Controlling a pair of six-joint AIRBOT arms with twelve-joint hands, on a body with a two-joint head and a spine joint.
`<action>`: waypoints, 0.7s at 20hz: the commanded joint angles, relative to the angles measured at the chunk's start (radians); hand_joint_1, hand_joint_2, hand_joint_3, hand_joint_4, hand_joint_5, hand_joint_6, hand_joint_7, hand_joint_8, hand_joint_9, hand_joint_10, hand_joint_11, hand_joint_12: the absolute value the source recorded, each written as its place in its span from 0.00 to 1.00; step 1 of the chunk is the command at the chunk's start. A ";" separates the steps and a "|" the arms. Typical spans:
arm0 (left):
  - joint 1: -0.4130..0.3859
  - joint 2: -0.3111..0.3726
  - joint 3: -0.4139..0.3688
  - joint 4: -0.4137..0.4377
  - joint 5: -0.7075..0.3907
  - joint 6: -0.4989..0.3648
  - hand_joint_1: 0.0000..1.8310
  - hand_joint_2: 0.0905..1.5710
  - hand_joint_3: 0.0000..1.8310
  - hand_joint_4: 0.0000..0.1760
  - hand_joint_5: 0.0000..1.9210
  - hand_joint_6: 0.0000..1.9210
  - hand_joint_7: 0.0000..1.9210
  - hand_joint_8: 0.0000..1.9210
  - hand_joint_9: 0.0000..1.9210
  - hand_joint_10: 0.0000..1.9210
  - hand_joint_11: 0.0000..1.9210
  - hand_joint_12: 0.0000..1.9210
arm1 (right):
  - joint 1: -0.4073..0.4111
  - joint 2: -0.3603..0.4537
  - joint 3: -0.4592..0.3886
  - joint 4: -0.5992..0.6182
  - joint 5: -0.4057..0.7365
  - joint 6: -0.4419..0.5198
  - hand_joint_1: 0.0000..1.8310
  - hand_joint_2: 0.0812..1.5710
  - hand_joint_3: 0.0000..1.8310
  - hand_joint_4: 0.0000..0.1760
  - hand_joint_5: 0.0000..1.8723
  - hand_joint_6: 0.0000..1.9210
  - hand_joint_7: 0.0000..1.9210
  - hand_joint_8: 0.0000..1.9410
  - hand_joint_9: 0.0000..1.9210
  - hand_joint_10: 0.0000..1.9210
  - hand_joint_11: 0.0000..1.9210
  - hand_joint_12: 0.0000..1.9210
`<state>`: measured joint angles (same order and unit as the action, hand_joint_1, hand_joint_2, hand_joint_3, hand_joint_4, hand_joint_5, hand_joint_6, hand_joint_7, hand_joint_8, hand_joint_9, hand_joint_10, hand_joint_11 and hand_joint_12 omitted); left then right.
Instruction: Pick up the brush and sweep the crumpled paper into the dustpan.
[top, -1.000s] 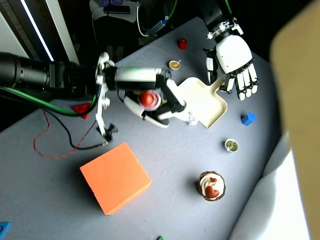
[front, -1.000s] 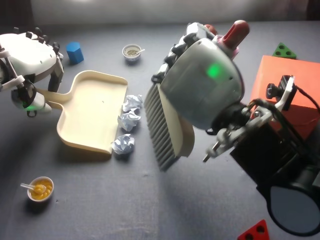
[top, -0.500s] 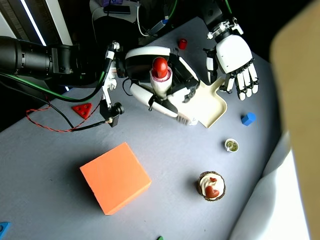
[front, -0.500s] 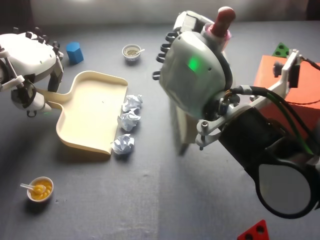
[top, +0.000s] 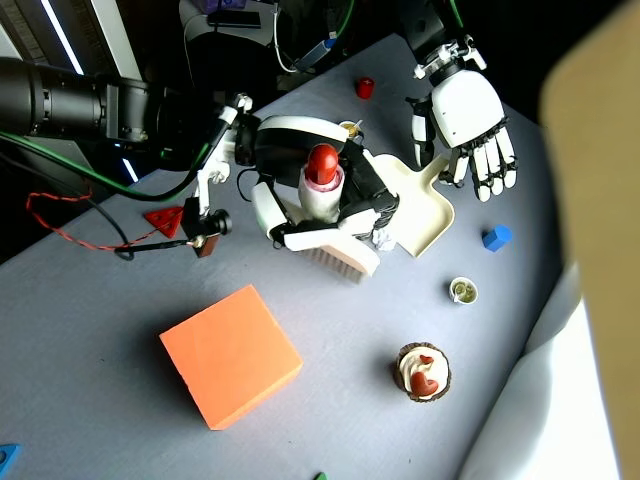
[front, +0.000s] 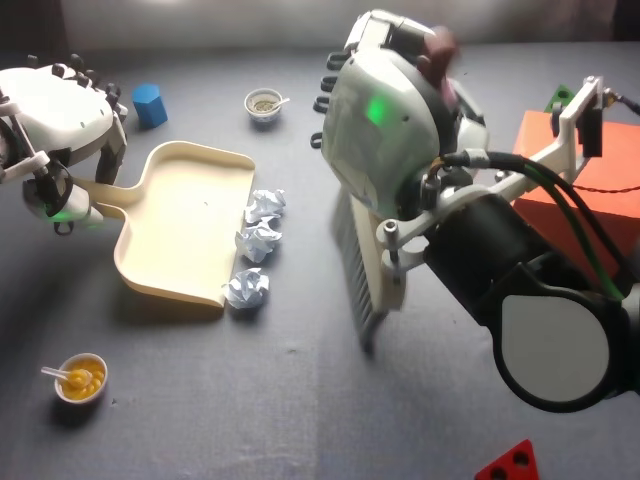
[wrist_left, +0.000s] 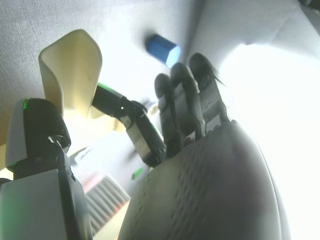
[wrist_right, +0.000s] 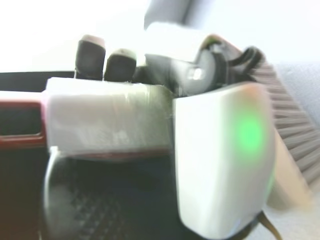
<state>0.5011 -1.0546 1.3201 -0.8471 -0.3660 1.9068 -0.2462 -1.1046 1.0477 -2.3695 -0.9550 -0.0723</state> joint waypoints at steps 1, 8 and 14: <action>-0.012 0.014 0.000 0.020 -0.085 0.004 0.58 0.69 0.00 0.33 0.52 0.49 0.17 0.00 0.12 0.00 0.03 0.16 | 0.017 0.008 -0.008 -0.065 -0.078 -0.020 0.89 0.49 0.35 0.99 0.57 1.00 0.54 1.00 0.53 1.00 0.46 1.00; -0.012 0.015 -0.004 0.019 -0.086 0.004 0.59 0.68 0.00 0.26 0.53 0.48 0.17 0.00 0.12 0.00 0.04 0.18 | 0.017 -0.013 -0.005 -0.068 -0.078 -0.027 0.90 0.53 0.29 1.00 0.56 1.00 0.52 1.00 0.51 1.00 0.45 1.00; -0.012 0.015 -0.006 0.017 -0.091 0.004 0.58 0.69 0.00 0.28 0.52 0.50 0.17 0.00 0.12 0.00 0.03 0.18 | 0.006 -0.013 -0.004 -0.085 -0.081 -0.027 0.83 0.71 0.02 1.00 0.55 1.00 0.55 1.00 0.53 1.00 0.46 1.00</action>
<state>0.5011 -1.0546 1.3117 -0.8494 -0.3653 1.9068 -0.2527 -1.1240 1.0489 -2.3768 -0.9577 -0.0822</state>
